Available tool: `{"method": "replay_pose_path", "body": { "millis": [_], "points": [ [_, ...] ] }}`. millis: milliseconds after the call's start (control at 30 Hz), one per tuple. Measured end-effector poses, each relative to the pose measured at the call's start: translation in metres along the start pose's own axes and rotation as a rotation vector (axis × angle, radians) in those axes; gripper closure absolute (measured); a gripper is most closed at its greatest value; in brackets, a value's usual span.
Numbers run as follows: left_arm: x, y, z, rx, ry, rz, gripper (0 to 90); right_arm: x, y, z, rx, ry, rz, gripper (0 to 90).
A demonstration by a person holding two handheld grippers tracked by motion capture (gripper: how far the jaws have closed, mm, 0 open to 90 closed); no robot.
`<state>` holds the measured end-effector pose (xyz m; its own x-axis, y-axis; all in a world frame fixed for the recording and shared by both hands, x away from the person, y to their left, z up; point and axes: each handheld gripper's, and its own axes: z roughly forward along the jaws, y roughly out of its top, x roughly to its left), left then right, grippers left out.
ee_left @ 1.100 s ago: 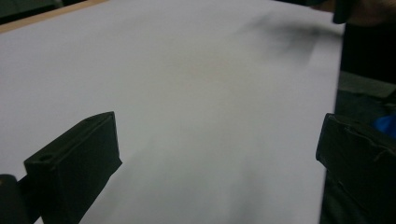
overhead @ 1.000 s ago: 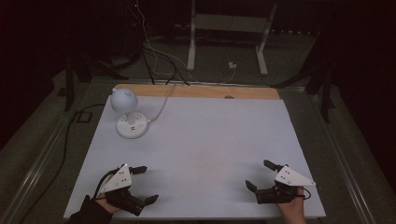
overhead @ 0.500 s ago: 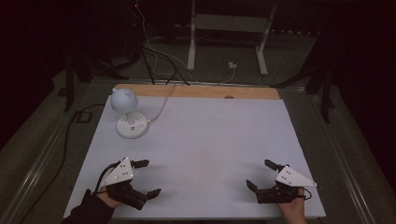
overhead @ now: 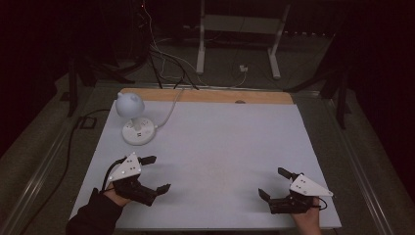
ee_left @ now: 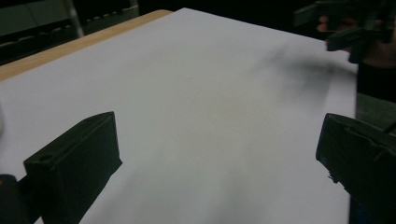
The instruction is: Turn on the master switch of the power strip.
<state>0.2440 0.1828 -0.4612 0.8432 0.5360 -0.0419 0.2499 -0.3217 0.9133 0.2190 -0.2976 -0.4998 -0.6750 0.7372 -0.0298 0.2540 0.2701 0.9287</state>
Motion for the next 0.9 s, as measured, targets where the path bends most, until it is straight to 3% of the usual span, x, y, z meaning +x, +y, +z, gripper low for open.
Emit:
{"method": "replay_pose_path", "body": {
  "millis": [233,400,700,767,900],
  "points": [
    [0.010,0.007,0.002,-0.009,0.055,-0.030,0.1,0.000,0.000,0.000,-0.002,0.000,0.003,0.0],
    [0.022,0.015,0.004,-0.008,0.136,-0.051,0.1,0.000,0.000,0.000,0.002,0.005,0.008,0.0],
    [0.035,0.018,0.012,-0.002,0.241,-0.084,0.1,0.000,0.000,0.000,0.004,0.011,0.011,0.0],
    [0.042,0.016,0.018,0.024,0.288,-0.105,0.2,0.000,0.000,0.000,0.003,0.012,0.009,0.0],
    [0.047,0.014,0.022,0.036,0.317,-0.119,0.2,-0.001,0.000,0.000,0.003,0.013,0.011,0.0]
  ]
}}
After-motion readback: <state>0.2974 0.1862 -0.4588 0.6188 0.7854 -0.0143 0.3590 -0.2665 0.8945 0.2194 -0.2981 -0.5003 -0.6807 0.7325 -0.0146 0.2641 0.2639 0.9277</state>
